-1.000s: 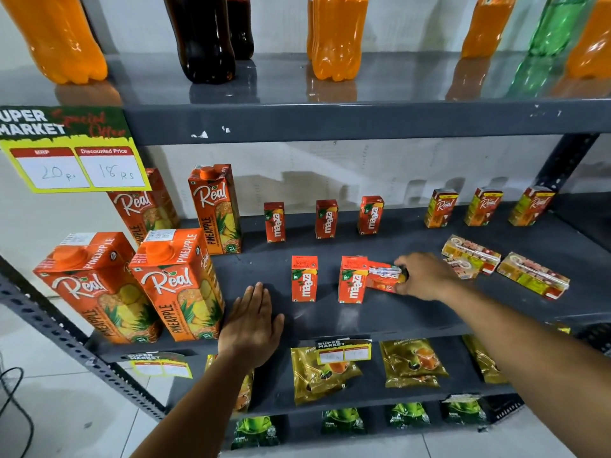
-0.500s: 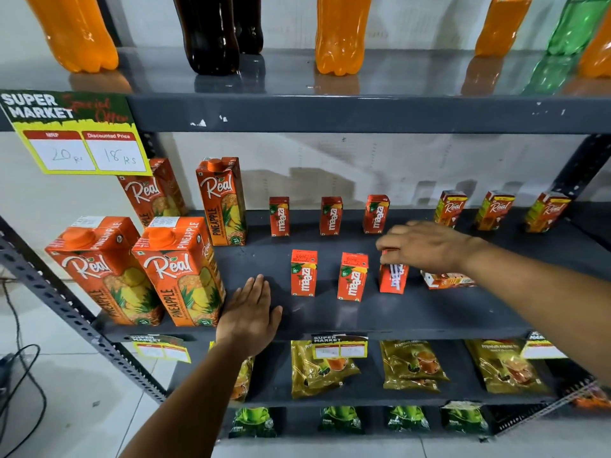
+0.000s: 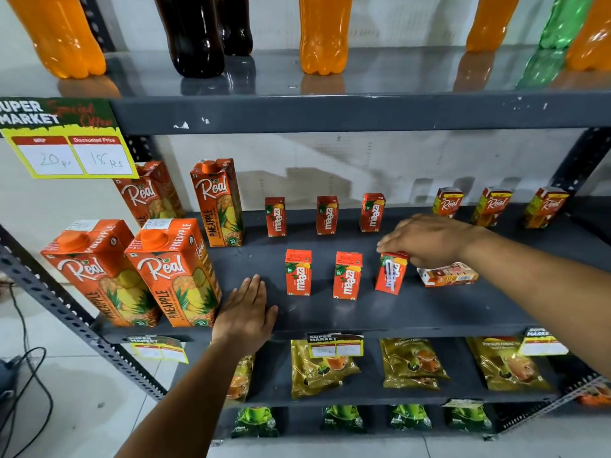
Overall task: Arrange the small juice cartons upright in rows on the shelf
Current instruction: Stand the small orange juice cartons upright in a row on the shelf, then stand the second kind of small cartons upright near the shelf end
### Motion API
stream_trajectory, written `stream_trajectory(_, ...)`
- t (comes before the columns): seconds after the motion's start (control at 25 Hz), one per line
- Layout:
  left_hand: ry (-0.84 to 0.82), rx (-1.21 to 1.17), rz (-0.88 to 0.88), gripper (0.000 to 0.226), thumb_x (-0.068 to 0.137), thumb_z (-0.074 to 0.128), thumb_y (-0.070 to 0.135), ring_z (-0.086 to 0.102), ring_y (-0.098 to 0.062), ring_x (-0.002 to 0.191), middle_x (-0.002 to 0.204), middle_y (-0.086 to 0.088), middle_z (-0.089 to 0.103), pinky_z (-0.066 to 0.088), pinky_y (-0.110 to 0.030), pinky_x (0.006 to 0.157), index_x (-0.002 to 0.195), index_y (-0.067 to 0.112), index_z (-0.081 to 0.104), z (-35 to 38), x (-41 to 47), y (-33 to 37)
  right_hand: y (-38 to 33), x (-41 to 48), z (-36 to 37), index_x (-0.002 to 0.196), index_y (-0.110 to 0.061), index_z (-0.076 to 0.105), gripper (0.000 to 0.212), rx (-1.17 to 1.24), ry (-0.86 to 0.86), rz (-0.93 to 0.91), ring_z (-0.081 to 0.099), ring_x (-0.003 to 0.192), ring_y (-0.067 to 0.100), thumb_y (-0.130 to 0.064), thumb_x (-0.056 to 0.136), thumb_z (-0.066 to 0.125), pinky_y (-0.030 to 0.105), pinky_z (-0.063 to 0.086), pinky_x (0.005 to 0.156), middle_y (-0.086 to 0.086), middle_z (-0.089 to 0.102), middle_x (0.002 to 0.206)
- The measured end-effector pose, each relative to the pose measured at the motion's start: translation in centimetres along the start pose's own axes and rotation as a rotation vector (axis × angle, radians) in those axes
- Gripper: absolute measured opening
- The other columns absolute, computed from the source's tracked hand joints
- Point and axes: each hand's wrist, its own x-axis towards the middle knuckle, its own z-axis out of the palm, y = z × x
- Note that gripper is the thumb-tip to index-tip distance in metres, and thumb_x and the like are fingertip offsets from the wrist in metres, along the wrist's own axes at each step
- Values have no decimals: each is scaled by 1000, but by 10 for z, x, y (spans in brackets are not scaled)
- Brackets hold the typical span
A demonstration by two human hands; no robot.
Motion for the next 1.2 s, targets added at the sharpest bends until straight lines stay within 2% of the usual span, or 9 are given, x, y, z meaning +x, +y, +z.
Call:
stream_trajectory(0.16,1,-16,4,80,87,1,57,-2,-18,147,162,-4,2,-2,-33,116,151,10,7,0,0,0,4,3,2,141,-26,43,67,136,-10,157,54,121,21,-49,81,64,35,47,94,-1,56,137)
stream_trajectory(0.36,11,-34,14,87,82,-5,60,0,-18,147,162,-6,4,-1,-33,116,151,9,8,1,0,-2,-11,10,4,123,-20,50,65,179,-31,362,61,97,26,-70,83,43,36,48,69,7,66,111)
stream_trajectory(0.52,9,-33,3,80,89,3,58,0,-19,147,162,-6,5,0,-34,117,151,8,9,4,0,-3,-24,15,3,98,-20,51,64,212,-52,471,56,84,23,-79,81,31,39,51,76,6,67,104)
stream_trajectory(0.64,-10,-35,7,74,94,11,55,2,-18,147,161,-6,8,1,-33,117,151,8,12,-1,-1,-2,-20,10,1,134,-23,42,89,278,-53,523,56,116,28,-86,75,22,40,47,84,6,59,132)
stream_trajectory(0.72,128,-114,37,77,92,7,58,15,-21,146,157,-8,26,8,-32,117,148,8,28,-5,-14,1,-5,-2,-2,144,-26,31,88,334,43,563,48,128,30,-84,78,19,42,45,89,6,50,144)
stream_trajectory(0.84,302,-177,181,59,98,21,47,27,-27,141,147,-8,42,15,-37,115,137,10,47,3,-53,36,35,-29,15,144,-24,33,71,402,141,622,51,125,32,-69,88,34,41,48,89,9,54,139)
stream_trajectory(1.0,206,-232,422,56,99,20,45,19,-22,145,153,-4,31,9,-34,116,141,14,39,14,-62,144,57,-67,53,139,-21,44,57,453,-43,540,50,125,27,-38,88,62,35,42,100,8,51,142)
stream_trajectory(1.08,244,-188,412,62,99,14,46,15,-21,144,154,-7,29,7,-36,119,143,9,35,5,-39,204,61,-84,68,135,-27,48,55,414,-76,521,51,122,26,-39,84,66,37,43,99,4,52,139)
stream_trajectory(1.2,190,-181,381,63,99,13,44,-1,-22,146,159,-11,15,-11,-37,113,148,5,20,-6,-3,271,71,-107,77,133,-32,50,51,388,-60,496,52,119,28,-41,85,63,42,45,97,3,53,133)
